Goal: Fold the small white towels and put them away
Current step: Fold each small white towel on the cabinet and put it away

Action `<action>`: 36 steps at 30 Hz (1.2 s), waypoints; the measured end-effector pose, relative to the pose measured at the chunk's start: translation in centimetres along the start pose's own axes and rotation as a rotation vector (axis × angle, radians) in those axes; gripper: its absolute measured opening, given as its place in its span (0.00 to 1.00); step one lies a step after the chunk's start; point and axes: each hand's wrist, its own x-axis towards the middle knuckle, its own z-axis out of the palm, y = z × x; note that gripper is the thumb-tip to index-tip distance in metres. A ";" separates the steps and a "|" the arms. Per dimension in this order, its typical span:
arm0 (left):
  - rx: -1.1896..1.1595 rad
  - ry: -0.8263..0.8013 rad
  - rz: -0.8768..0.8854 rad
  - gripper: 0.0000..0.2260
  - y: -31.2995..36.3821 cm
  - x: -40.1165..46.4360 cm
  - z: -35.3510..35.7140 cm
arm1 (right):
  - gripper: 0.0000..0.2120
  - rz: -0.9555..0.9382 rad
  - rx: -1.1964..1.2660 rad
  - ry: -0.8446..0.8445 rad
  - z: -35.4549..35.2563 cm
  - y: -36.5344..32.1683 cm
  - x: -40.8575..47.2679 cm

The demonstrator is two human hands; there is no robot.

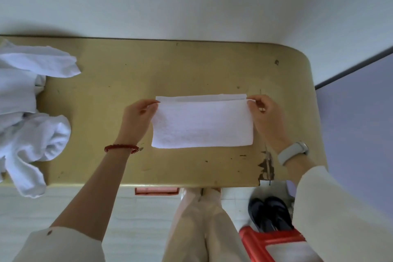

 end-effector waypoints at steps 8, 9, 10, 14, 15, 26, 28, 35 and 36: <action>0.024 0.114 -0.012 0.07 -1.0 2.5 1.4 | 0.08 0.032 -0.022 0.040 2.3 1.4 3.4; 0.028 0.121 -0.018 0.06 -1.0 2.6 1.5 | 0.08 0.029 -0.036 0.046 2.4 1.5 3.6; 0.031 0.125 -0.024 0.06 -1.1 2.8 1.6 | 0.07 0.027 -0.046 0.050 2.6 1.6 3.7; 0.065 0.120 -0.037 0.07 -1.1 3.3 2.1 | 0.07 0.012 -0.099 0.053 2.9 1.7 3.8; 0.079 0.123 -0.041 0.07 -1.1 3.4 2.1 | 0.07 0.006 -0.113 0.052 2.9 1.7 3.8; 0.180 0.172 -0.070 0.06 -1.0 3.9 2.6 | 0.06 0.009 -0.178 0.061 3.0 1.5 4.6; 0.190 0.192 -0.068 0.06 -1.1 3.7 2.7 | 0.05 -0.004 -0.190 0.074 3.1 1.4 4.5; 0.265 0.165 -0.063 0.04 -1.0 4.0 2.4 | 0.04 -0.166 -0.299 0.153 3.6 2.3 4.0; 0.278 0.150 -0.068 0.04 -1.0 4.1 2.2 | 0.03 -0.206 -0.329 0.164 3.8 2.6 4.0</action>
